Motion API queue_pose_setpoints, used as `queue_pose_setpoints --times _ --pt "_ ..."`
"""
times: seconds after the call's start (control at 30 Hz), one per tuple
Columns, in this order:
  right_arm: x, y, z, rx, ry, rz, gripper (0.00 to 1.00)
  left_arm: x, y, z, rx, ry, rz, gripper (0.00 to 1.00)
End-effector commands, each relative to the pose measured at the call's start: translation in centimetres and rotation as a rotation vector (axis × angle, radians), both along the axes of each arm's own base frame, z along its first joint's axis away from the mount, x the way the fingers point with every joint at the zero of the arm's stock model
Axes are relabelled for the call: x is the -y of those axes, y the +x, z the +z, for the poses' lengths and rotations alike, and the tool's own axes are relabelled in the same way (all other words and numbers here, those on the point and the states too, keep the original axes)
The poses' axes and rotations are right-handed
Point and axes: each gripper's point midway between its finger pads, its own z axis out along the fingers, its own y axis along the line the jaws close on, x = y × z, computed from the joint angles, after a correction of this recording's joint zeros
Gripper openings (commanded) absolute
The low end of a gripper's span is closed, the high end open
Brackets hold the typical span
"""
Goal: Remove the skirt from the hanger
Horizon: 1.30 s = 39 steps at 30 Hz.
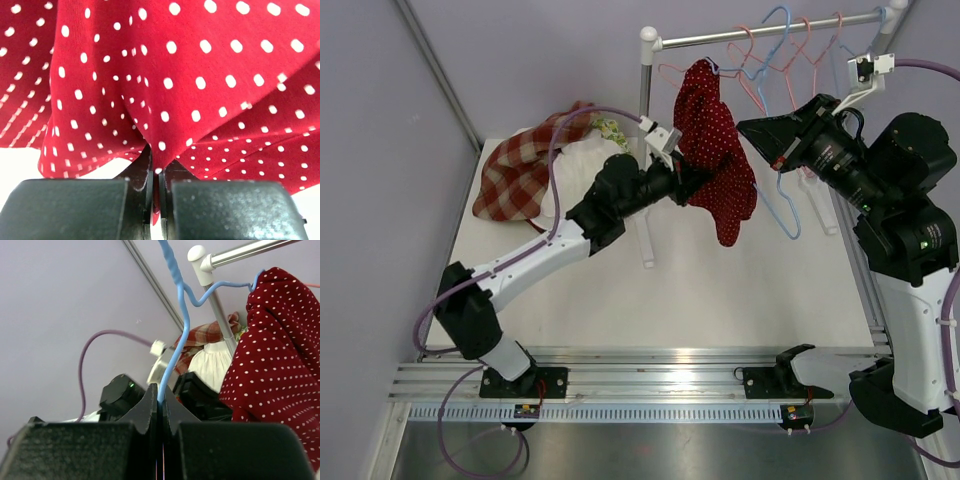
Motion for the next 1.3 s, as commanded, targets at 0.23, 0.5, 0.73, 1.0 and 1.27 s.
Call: queue_pose_setpoints --times 0.23,0.5,0.73,1.0,1.27 --pt "1.5 0.4 3.6 0.158 -0.023 -0.092 0.0 -7.5 -9.7 -11.1 -0.135 0.153 0.113 0.0" --pt "1.8 1.7 5.1 0.202 -0.045 -0.136 0.0 -10.5 -16.2 -19.8 -0.308 0.245 0.131 0.0" --pt "1.7 3.4 6.5 0.237 -0.074 -0.166 0.0 -11.7 -20.4 -23.6 -0.395 0.312 0.155 0.0" --pt "-0.5 8.1 3.4 0.161 -0.107 -0.146 0.0 -11.4 -23.1 -22.8 -0.375 0.352 0.161 0.0" --pt "-1.5 9.3 0.5 0.081 -0.093 -0.119 0.0 -11.7 -23.0 -21.3 -0.337 0.352 0.185 0.0"
